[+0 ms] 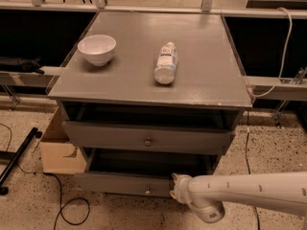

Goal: Open middle drawer

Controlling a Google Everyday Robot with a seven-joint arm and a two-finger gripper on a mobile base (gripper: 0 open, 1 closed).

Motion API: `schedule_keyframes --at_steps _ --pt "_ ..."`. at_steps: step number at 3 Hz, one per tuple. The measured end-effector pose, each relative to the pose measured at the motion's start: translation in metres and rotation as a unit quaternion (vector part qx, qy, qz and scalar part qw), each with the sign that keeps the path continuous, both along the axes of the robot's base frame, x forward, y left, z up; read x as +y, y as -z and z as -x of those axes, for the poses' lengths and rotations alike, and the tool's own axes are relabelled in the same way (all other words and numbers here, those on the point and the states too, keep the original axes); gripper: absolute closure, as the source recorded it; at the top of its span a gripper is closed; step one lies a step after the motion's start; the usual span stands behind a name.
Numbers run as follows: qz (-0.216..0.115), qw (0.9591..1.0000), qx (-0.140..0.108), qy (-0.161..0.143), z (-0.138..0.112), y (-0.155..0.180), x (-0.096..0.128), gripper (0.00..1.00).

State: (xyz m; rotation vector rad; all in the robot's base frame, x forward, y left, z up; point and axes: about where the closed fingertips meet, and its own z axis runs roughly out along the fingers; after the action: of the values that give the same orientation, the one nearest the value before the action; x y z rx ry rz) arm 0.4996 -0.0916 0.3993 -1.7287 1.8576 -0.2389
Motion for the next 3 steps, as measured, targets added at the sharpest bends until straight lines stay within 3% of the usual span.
schedule_keyframes --at_steps 2,3 --pt "0.010 0.9999 0.010 -0.008 0.010 0.004 0.001 1.00" --pt "0.007 0.9996 0.023 -0.012 0.035 0.005 -0.004 1.00"
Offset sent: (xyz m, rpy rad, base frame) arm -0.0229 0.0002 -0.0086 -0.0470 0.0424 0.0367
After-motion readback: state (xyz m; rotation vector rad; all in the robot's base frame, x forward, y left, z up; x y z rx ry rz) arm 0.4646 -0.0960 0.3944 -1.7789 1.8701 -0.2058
